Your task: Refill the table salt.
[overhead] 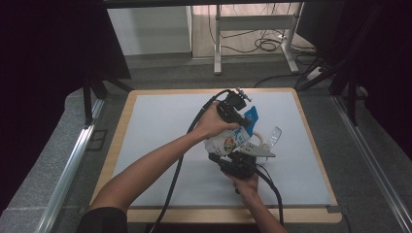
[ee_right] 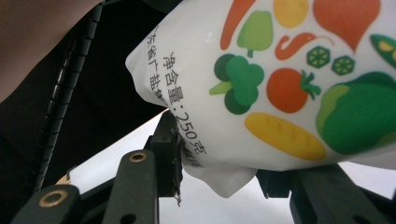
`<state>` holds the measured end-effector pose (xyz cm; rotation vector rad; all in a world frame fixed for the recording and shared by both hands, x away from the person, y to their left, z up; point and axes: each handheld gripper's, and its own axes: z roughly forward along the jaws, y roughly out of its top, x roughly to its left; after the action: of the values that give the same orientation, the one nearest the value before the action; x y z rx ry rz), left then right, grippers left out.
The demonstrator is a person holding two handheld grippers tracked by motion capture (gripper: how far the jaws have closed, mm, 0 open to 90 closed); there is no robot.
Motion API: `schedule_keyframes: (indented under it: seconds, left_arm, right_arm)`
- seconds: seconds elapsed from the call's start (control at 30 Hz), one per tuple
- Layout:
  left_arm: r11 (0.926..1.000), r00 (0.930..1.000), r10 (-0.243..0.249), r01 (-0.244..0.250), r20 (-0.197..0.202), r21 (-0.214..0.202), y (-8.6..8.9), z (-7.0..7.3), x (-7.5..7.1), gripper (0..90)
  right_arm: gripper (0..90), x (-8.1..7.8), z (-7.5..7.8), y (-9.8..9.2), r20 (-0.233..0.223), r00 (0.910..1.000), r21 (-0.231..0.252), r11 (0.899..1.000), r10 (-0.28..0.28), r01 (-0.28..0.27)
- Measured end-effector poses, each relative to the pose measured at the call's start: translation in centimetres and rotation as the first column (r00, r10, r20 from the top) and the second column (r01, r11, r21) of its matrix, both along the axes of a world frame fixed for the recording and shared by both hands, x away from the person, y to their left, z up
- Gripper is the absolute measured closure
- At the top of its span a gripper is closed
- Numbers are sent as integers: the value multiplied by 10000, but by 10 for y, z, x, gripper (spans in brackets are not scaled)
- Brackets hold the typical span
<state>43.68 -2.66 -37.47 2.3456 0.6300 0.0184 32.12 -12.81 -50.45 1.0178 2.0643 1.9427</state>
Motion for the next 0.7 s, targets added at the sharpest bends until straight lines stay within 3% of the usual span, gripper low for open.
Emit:
schedule_keyframes:
  seconds: [0.27,0.7]
  left_arm:
    - [10000,9997,-69,70,-239,30,0,-2,5,897]
    - [9998,9995,-193,193,-239,5,-1,-4,4,897]
  right_arm:
    - [581,2,-1,2,-71,9997,23,9997,-225,225]
    - [581,0,-3,3,-68,9993,-115,9992,-379,378]
